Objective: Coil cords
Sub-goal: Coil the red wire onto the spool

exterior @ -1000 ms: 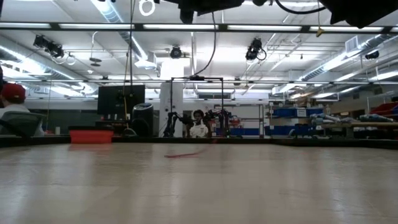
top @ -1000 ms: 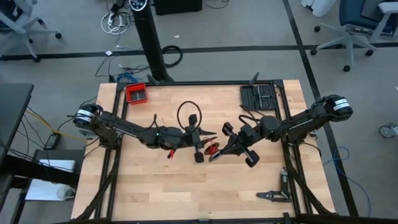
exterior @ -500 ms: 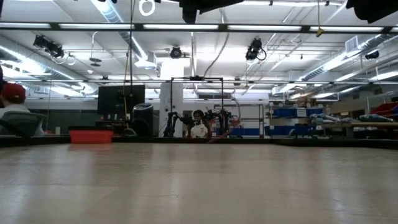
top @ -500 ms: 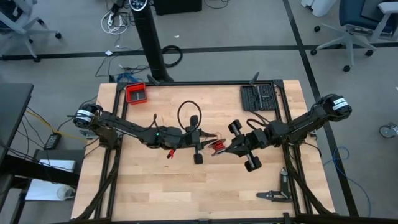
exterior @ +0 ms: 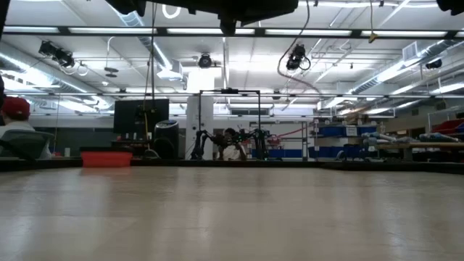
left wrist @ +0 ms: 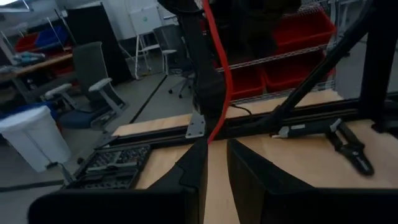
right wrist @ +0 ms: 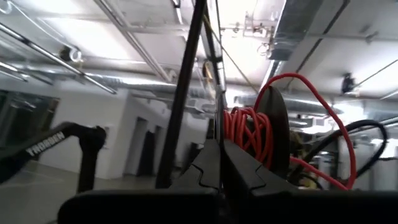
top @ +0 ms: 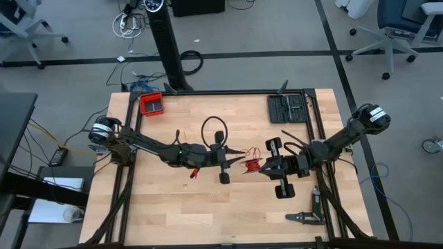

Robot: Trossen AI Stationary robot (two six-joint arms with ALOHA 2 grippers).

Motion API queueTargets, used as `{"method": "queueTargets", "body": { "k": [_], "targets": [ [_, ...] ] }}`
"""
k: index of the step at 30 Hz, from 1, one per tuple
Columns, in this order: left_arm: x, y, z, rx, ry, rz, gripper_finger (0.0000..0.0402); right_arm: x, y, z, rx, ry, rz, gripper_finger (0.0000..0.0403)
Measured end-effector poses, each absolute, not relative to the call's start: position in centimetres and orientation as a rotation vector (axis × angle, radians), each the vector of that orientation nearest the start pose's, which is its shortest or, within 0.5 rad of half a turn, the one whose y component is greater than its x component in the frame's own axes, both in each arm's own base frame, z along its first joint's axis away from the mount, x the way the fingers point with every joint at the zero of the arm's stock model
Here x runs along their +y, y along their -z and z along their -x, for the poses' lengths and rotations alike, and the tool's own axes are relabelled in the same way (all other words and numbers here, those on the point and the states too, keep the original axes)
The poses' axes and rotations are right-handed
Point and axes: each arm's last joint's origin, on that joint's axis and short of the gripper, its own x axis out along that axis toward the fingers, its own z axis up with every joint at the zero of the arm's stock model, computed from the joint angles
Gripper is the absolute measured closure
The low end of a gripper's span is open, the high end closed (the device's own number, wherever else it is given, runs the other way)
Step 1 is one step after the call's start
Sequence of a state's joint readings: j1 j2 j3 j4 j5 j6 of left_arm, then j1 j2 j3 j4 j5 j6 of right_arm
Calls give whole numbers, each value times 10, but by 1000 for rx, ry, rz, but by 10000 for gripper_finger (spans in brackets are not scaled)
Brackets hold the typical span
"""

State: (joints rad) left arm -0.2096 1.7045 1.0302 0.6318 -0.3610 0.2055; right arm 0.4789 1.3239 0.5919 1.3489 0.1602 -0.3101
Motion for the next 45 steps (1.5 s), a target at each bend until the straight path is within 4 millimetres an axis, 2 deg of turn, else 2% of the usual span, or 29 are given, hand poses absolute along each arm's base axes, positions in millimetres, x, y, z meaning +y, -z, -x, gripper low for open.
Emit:
{"method": "queueTargets", "body": {
  "k": [7,13,18,30,40,45],
  "targets": [
    [-69,-290,-351,24,-144,-228,337,121,-295,-226,-596,-116,166,402],
    [-73,-307,-337,8,-50,-202,337,120,-285,-233,-464,-70,211,402],
    [-75,-307,-333,34,-15,-209,337,117,-278,-238,-397,-54,235,402],
    [-72,-324,-317,28,-27,-209,337,116,-275,-239,-347,-43,254,402],
    [-74,-326,-317,11,-30,-204,337,107,-270,-245,-294,-38,210,402],
    [-74,-326,-317,15,-44,-205,337,106,-276,-241,-318,-27,186,402]
  ]
}}
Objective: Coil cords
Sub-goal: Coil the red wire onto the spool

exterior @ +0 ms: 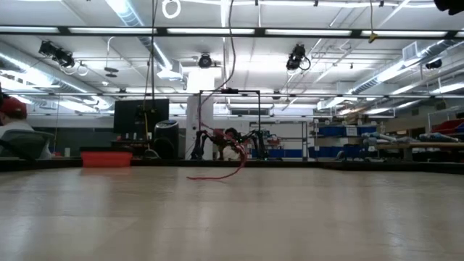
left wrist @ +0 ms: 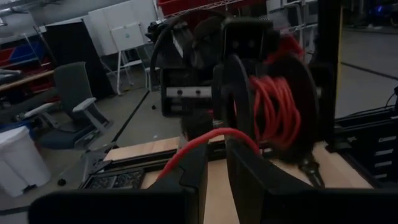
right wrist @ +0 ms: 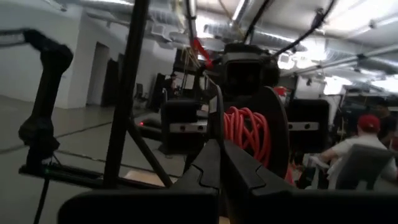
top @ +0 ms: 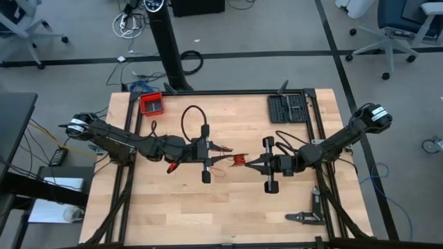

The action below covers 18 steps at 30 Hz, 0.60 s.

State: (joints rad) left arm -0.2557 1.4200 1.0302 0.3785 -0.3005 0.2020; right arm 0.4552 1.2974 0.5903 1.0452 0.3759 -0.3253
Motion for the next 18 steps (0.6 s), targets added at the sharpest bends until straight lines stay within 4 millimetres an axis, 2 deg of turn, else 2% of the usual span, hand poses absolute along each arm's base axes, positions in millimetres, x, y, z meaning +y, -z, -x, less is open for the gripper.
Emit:
{"method": "queueTargets", "body": {
  "k": [3,10,14,18],
  "targets": [
    [-73,-326,-315,30,-76,-209,337,103,-280,-235,-279,12,142,402],
    [-72,-328,-315,16,-96,-204,337,90,-277,-229,-117,9,10,402],
    [-73,-330,-314,-1,-116,-196,337,78,-270,-232,-41,27,-95,402],
    [-72,-334,-314,-44,-132,-182,337,69,-262,-241,14,-49,-199,402]
  ]
}}
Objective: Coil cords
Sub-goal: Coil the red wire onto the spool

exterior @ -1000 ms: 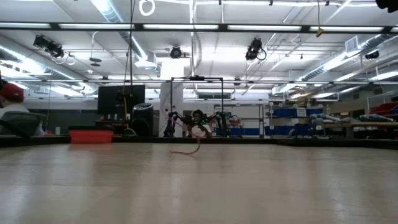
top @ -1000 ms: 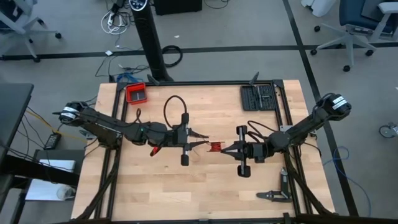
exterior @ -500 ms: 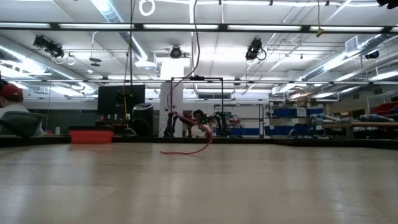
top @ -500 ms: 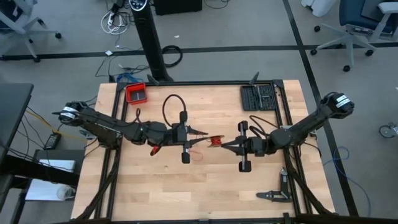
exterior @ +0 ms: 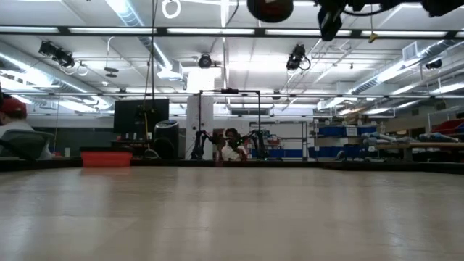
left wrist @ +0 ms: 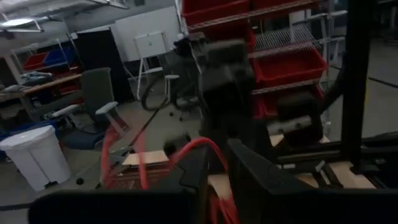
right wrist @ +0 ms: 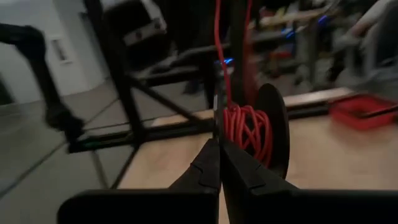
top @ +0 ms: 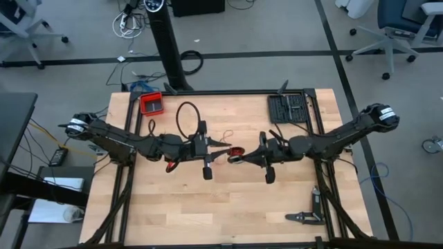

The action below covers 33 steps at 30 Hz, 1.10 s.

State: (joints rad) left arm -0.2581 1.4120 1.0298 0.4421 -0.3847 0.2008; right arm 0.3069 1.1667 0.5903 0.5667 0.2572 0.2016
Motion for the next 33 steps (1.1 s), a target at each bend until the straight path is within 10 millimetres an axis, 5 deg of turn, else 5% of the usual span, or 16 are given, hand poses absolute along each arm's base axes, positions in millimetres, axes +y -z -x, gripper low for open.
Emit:
{"method": "queueTargets", "body": {
  "k": [15,33],
  "targets": [
    [-58,-326,-328,-55,-128,-233,337,68,-256,-263,-85,-517,-310,402],
    [-66,-309,-346,-105,12,-153,337,71,-257,-270,-279,-635,-222,400]
  ]
}}
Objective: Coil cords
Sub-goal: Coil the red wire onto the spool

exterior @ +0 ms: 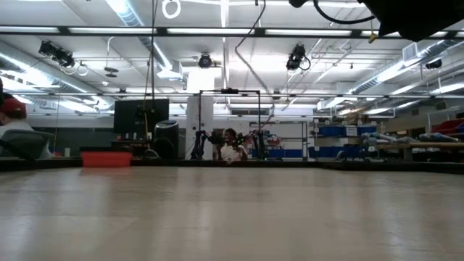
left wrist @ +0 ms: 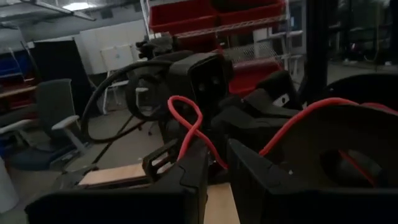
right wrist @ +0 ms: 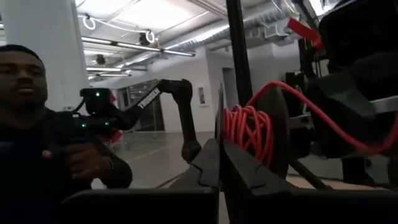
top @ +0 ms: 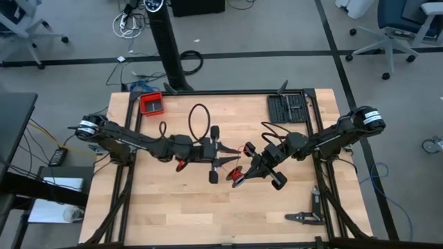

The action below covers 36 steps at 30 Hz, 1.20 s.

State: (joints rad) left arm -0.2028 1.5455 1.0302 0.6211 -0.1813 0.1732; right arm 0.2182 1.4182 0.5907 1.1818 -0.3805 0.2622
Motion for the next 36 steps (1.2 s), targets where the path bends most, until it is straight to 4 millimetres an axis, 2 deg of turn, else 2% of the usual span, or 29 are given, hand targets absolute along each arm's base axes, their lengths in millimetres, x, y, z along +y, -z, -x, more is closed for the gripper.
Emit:
{"method": "queueTargets", "body": {
  "k": [9,25,32,36],
  "targets": [
    [-69,-311,-345,-129,82,-79,337,64,-257,-272,-285,-576,-232,400],
    [-71,-310,-345,-118,129,-47,337,64,-262,-270,-320,-633,-241,399],
    [-70,-315,-344,-179,104,-55,337,59,-261,-271,-300,-620,-293,399],
    [-71,-306,-353,-204,90,-65,337,59,-261,-271,-303,-618,-283,399]
  ]
}}
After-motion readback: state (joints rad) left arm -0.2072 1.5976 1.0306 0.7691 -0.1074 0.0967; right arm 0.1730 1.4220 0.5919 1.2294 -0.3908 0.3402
